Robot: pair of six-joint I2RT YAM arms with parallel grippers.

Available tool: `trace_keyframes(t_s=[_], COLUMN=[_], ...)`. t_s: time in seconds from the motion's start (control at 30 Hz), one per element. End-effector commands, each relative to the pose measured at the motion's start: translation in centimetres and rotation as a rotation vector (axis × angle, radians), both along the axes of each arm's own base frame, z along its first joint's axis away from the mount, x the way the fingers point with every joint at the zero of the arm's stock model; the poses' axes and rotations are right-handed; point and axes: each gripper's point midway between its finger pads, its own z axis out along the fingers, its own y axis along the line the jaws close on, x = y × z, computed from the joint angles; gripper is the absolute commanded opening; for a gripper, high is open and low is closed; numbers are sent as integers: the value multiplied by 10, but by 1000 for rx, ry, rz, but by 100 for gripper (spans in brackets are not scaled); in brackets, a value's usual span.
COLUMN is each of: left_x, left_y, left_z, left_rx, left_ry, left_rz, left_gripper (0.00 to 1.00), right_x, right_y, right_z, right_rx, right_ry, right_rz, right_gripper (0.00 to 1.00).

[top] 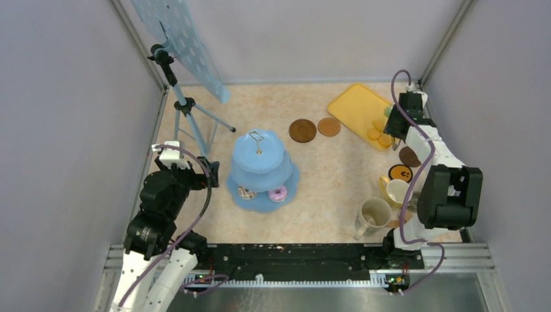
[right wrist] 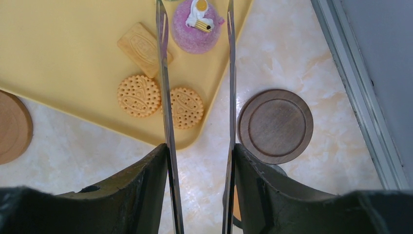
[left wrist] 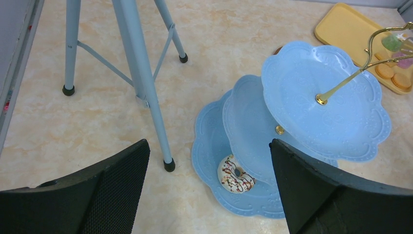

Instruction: Serve the afternoon tea

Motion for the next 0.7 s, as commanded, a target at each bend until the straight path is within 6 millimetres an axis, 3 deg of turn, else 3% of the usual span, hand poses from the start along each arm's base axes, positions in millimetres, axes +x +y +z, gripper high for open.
trace_keyframes(t_s=[0.0, 0.37, 0.67], left_x=[3, 3, 3], left_y=[0, 1, 4], left_z=[11, 11, 12], left_rx=[-7, -6, -7], left_ry=[-49, -46, -47], left_rz=[3, 9, 18], left_gripper=[99, 99, 99], right_x=[18, 25, 23], right_y=[-10, -10, 2], right_z=[22, -2, 20], right_rx=[-16, 30, 72], right_ry=[-72, -39, -95], right_rz=[-17, -6, 41], right_gripper=[50, 45, 29])
